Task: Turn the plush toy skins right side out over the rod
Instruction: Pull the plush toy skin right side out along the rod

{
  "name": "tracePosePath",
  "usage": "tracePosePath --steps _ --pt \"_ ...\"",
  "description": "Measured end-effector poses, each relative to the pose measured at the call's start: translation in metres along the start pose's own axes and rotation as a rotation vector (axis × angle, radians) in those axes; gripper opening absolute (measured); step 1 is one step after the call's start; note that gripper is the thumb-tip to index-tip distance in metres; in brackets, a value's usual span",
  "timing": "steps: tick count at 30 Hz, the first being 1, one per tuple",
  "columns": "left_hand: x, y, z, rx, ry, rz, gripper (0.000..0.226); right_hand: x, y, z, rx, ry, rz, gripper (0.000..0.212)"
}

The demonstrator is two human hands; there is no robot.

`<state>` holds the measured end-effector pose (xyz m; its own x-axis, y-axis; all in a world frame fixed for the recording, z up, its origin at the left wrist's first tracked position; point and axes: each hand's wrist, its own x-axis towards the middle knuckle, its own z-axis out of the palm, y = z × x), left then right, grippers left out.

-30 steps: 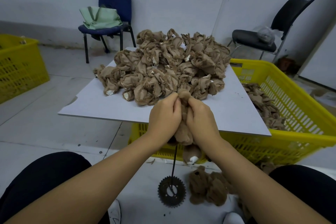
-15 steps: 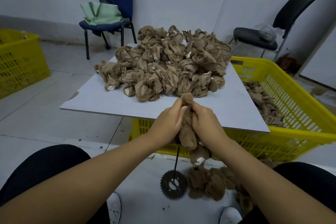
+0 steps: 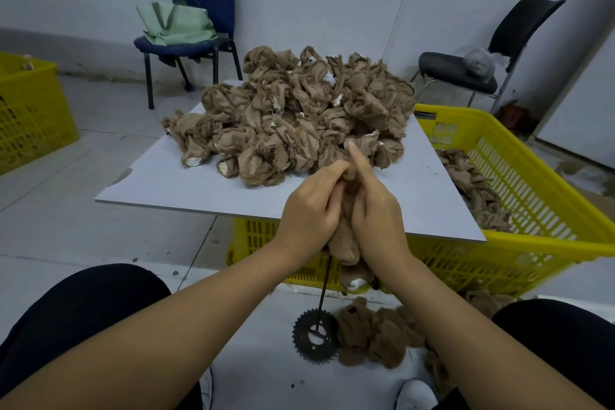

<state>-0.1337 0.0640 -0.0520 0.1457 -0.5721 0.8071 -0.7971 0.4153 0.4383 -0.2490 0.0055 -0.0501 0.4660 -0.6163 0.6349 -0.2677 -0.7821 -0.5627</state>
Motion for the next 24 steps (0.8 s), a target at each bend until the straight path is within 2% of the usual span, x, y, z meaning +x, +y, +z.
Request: tracePosePath --steps 6,13,20,24 --pt "-0.003 -0.005 0.0 0.108 -0.054 0.026 0.03 -0.008 0.007 0.005 0.055 -0.013 -0.005 0.04" --pt "-0.003 -0.01 0.0 0.03 -0.079 -0.064 0.025 -0.009 0.017 0.012 0.05 -0.022 0.049 0.024" --pt "0.008 -0.007 -0.003 -0.072 -0.047 -0.104 0.024 0.002 0.012 0.009 0.075 0.037 0.031 0.027" --pt "0.019 -0.008 -0.004 -0.072 -0.08 -0.11 0.027 0.007 0.013 0.005 0.087 0.043 0.024 0.032"
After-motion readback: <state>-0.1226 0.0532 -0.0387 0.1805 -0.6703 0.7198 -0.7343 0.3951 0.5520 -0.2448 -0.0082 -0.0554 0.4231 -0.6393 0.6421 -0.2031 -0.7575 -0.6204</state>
